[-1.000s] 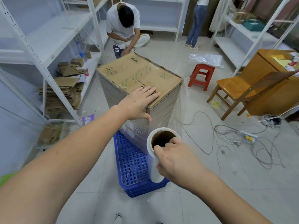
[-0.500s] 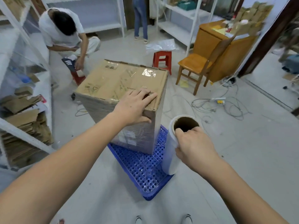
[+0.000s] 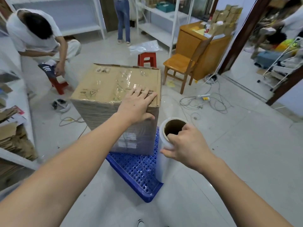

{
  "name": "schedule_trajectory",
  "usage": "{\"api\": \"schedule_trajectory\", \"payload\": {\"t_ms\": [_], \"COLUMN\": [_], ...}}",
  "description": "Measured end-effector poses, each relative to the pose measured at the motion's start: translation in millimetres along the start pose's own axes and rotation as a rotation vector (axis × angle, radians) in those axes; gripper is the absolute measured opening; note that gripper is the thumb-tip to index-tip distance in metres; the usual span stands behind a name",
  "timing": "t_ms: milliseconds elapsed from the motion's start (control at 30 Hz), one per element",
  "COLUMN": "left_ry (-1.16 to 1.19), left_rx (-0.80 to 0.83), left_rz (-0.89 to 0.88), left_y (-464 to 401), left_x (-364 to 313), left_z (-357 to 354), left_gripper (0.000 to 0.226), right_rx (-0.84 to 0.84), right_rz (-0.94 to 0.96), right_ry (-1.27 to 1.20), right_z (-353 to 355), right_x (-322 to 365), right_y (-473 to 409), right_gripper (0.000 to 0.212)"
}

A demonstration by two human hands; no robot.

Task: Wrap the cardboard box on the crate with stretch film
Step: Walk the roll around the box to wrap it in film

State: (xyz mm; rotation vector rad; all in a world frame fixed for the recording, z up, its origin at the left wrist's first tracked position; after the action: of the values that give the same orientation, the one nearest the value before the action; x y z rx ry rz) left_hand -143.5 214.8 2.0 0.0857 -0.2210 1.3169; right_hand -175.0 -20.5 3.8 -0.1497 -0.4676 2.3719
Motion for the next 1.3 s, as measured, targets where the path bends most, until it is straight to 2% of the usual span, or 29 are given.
{"api": "schedule_trajectory", "payload": {"t_ms": [133, 400, 567, 700, 800, 967, 1067, 1167, 1200, 1267, 1300], "left_ry": [0.047, 0.016, -0.015, 0.013, 0.058, 0.170, 0.237, 0.156, 0.140, 0.161, 0.163], "left_rx": [-0.035, -0.057, -0.060, -0.031, 0.024, 0.113, 0.138, 0.169, 0.180, 0.187, 0.170], "left_rz": [0.027, 0.059, 0.043, 0.053, 0.047, -0.054, -0.063, -0.085, -0.105, -0.142, -0.164], "left_y": [-19.2, -26.5, -16.5, -12.1, -11.4, 0.6, 19.6, 40.3, 47.5, 61.4, 66.6], "left_x": [-25.6, -45.3, -50.7, -56.5, -57.1, -40.1, -20.0, 12.5, 24.9, 48.4, 58.0], "left_z": [8.2, 3.4, -1.7, 1.0, 8.3, 27.6, 39.8, 36.6, 34.1, 29.5, 27.5], "left_gripper": [0.102, 0.104, 0.104, 0.106, 0.110, 0.107, 0.104, 0.108, 0.109, 0.107, 0.104], "right_rx": [-0.008, 0.053, 0.147, 0.162, 0.151, 0.249, 0.314, 0.324, 0.338, 0.368, 0.314], "right_rz": [0.109, 0.254, 0.341, 0.352, 0.313, 0.174, 0.059, -0.042, -0.107, -0.248, -0.285], "right_ry": [-0.030, -0.180, -0.147, -0.110, -0.116, -0.045, 0.020, 0.039, 0.057, 0.114, 0.152], "right_z": [16.3, 26.4, 21.0, 17.1, 20.1, 28.3, 35.2, 42.1, 42.5, 39.7, 36.5], "right_x": [19.0, 23.8, 30.8, 31.7, 26.1, 25.7, 32.3, 46.9, 52.9, 64.1, 69.1], "right_y": [15.6, 33.8, 45.5, 54.0, 53.5, 61.6, 66.4, 68.5, 67.8, 63.9, 60.5], "right_gripper": [0.047, 0.053, 0.045, 0.041, 0.050, 0.055, 0.040, 0.028, 0.030, 0.047, 0.058]}}
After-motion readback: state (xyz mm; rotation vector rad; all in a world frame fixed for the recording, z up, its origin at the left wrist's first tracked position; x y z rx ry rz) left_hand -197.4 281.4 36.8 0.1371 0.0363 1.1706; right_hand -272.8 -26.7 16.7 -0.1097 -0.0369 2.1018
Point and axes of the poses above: each hand's wrist, its own y-axis away from the middle knuckle, its own z-axis out of the back of the hand, x = y × z, the point moved 1 cm from there along -y, towards the middle knuckle, and after that the axes turned 11 degrees about -z, right-handed, at the moved point
